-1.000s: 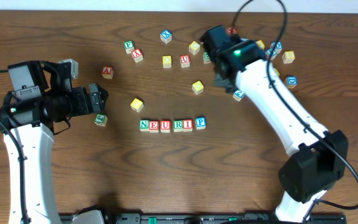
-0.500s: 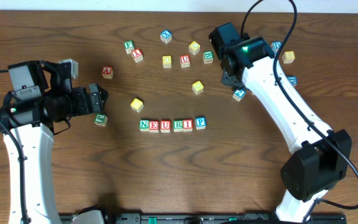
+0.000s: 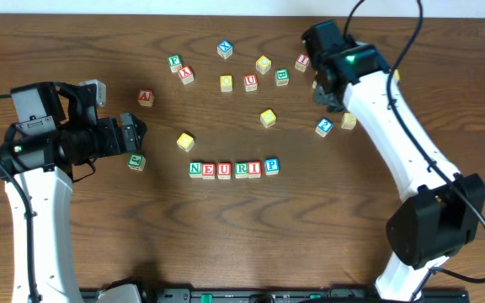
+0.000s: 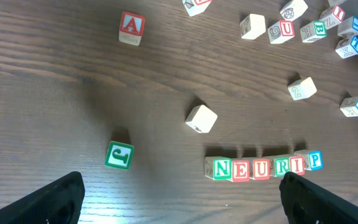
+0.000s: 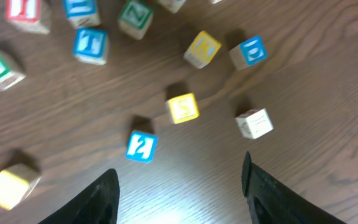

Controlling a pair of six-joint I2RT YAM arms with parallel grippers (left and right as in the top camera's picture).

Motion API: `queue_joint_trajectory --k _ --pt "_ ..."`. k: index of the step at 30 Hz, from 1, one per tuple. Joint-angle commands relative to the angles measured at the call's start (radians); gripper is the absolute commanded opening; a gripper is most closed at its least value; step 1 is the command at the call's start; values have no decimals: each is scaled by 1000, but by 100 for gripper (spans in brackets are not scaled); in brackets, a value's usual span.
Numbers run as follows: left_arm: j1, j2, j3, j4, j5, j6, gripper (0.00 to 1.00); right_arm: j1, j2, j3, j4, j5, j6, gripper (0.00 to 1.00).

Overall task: Spell out NEURIPS
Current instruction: 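Position the right gripper over the yellow S block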

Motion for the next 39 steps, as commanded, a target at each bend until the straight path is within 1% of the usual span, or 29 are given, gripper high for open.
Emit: queue_joint_trajectory --k 1,8,18,24,27,39 --pt "4 -4 20 0 -5 -5 99 -43 -14 17 3 0 -51 58" --pt "4 -4 20 0 -5 -5 99 -94 -8 16 30 -61 -122 61" --pt "4 -4 20 0 -5 -5 99 -119 31 11 53 -95 -125 62" --pt "4 -4 20 0 -5 -5 99 -119 97 11 57 -103 -124 57" --pt "4 -4 20 0 -5 -5 99 -118 115 11 67 -123 -124 56" --pt "4 -4 20 0 -5 -5 99 -122 130 11 98 -126 -125 61"
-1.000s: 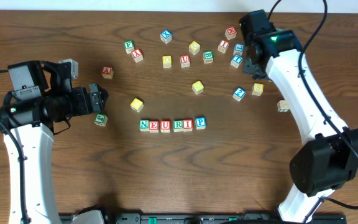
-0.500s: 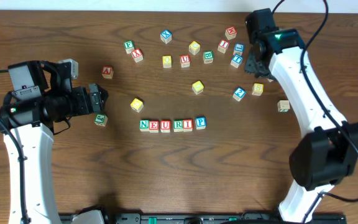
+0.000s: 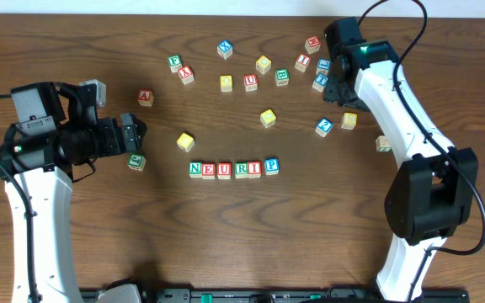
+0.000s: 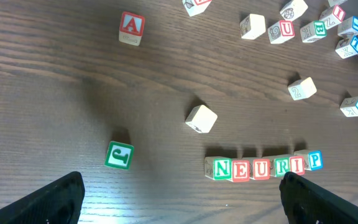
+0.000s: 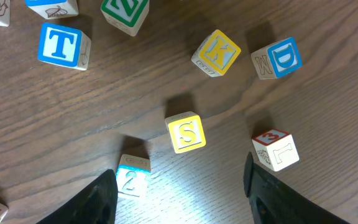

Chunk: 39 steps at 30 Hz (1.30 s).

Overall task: Spell out NEURIPS
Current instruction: 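Position the right gripper over the yellow S block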

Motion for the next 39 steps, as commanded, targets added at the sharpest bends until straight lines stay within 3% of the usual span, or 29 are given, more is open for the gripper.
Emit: queue_joint_trajectory --k 1,20,39 --pt "4 -4 20 0 -5 -5 99 -10 7 11 2 5 -6 61" --pt "4 -4 20 0 -5 -5 99 -35 38 11 3 -2 -13 63" --pt "4 -4 20 0 -5 -5 99 -63 38 9 -61 -179 -74 58"
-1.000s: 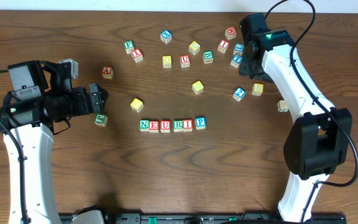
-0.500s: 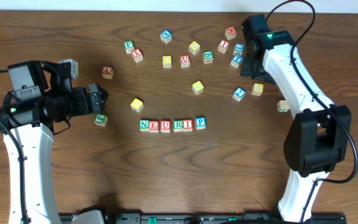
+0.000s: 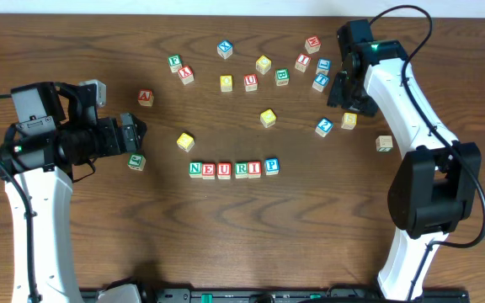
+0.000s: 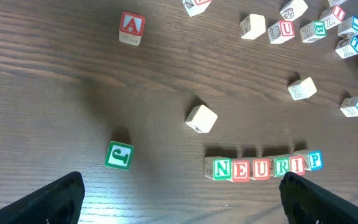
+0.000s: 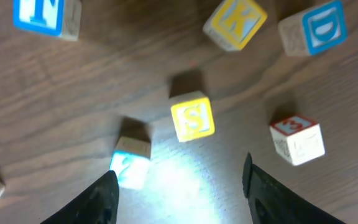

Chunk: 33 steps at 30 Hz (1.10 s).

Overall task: Spell out NEURIPS
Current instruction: 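Position the right gripper over the yellow S block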

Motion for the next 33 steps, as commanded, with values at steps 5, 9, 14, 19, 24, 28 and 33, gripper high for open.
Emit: queue_joint_trajectory --k 5,9,14,19,24,28,33 --pt "4 -4 20 0 -5 -5 99 -5 5 -1 2 -12 -31 61" --pt "4 -4 20 0 -5 -5 99 -13 5 -32 37 -13 -31 62" --pt "4 -4 20 0 -5 -5 99 -18 5 -103 79 -18 -31 63" --pt "4 -4 20 0 -5 -5 99 -21 5 -136 103 -29 -23 61" --pt "4 -4 20 0 -5 -5 99 -21 6 -137 114 -26 -23 60" --pt "4 -4 20 0 -5 -5 99 -23 6 -143 122 -19 -23 60" --pt "4 -4 20 0 -5 -5 99 -24 11 -164 140 -11 -7 59"
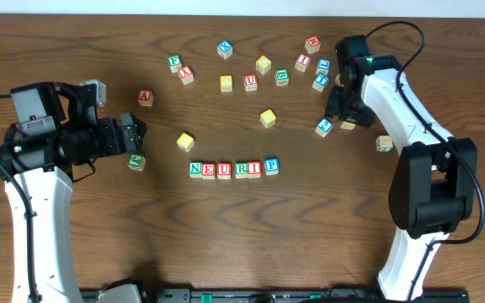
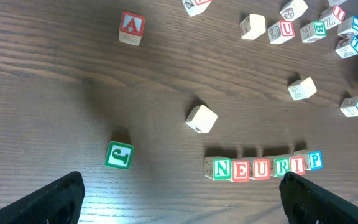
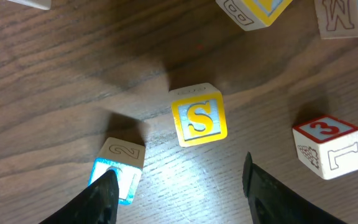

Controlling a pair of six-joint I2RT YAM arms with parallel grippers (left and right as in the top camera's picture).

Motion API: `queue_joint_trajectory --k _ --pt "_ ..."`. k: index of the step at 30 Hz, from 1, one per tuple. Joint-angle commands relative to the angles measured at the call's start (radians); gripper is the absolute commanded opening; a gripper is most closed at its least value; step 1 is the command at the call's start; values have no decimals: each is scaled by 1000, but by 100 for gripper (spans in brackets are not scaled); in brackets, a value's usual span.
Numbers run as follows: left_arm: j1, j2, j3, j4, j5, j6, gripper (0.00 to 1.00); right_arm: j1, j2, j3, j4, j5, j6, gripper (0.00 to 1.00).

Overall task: Spell out NEURIPS
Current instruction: 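Position the right gripper over the yellow S block, then lower the right gripper and close it on the yellow S block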

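Observation:
The row N-E-U-R-I-P (image 1: 231, 168) lies at mid-table and shows in the left wrist view as the row (image 2: 263, 167). The yellow S block (image 3: 198, 118) lies apart at the right, just ahead of my open right gripper (image 3: 179, 193). Overhead, the right gripper (image 1: 344, 108) hangs over the S block (image 1: 349, 124), partly hiding it. My left gripper (image 2: 179, 202) stands open with nothing in it at the left (image 1: 133, 137), off to the left of the row.
A blue "2" block (image 3: 118, 168) sits beside the right gripper's left finger, and a red "3" block (image 3: 328, 144) lies right of the S. Several loose blocks (image 1: 263, 67) lie along the back. Others are a green one (image 1: 136, 162), two yellow ones (image 1: 184, 141) and a red A (image 1: 145, 98).
My right gripper has come down closer to the S block, which now looks larger and sharper between its open fingers. The left arm and the row are unchanged.
My right gripper was open high over the right cluster, with the S small in its view. Then it was nearer and more squarely over the S. Now it is low in front of it. The left arm stayed still and the row read NEURIP throughout.

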Motion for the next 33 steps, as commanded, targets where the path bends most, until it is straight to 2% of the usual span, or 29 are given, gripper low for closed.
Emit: queue_joint_trajectory --k 1,16,33 --pt "4 -4 20 0 -5 -5 99 -17 12 -30 16 15 16 59" --pt "4 -4 20 0 -5 -5 99 -17 13 -59 76 87 82 58" --pt "4 -4 20 0 -5 -5 99 -36 16 -60 86 87 70 61"
